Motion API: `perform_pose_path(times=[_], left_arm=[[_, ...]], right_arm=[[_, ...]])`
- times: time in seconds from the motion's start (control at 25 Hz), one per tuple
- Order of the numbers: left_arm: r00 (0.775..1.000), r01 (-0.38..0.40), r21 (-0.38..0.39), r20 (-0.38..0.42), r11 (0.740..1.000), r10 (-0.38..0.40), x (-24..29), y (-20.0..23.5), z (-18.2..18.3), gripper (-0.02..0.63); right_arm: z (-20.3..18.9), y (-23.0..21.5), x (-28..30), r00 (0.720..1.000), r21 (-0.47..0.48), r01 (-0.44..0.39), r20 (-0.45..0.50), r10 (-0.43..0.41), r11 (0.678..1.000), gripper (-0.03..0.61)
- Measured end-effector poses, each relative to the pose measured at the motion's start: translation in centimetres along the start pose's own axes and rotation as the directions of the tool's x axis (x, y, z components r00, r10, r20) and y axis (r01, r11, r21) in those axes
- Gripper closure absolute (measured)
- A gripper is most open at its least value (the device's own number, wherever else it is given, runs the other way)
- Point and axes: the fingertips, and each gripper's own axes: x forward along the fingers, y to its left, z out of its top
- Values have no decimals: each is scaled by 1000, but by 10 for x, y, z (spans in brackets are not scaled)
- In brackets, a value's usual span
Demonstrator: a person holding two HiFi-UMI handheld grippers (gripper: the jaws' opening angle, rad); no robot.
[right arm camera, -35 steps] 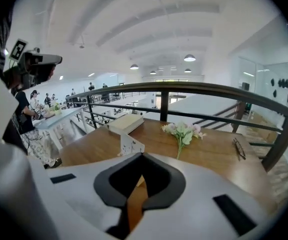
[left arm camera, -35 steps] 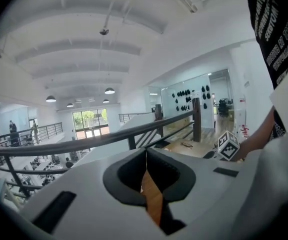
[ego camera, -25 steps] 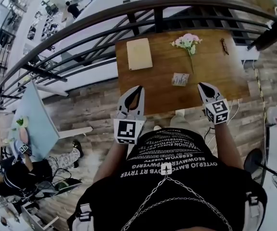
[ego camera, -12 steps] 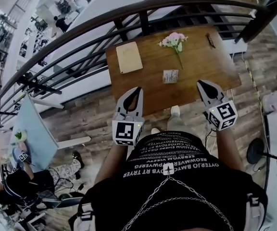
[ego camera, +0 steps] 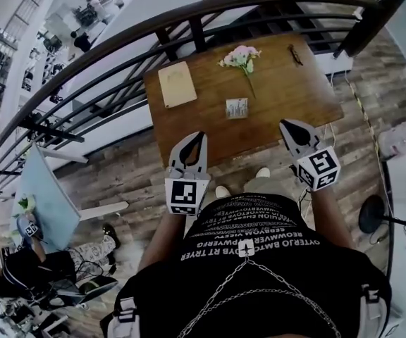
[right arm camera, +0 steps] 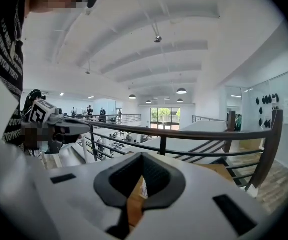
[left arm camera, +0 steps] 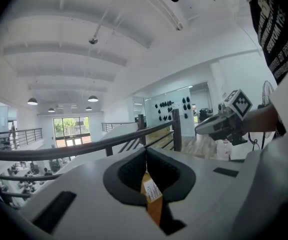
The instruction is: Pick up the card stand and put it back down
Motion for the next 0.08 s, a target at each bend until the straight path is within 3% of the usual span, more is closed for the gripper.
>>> perform_pose_path(times=[0.08], left_arm=[[1000,2,24,-11,1000,-2,16,-1,-3,586]], right_arm=[[3,-8,9,1000,-9,-12,13,12,1000,564]])
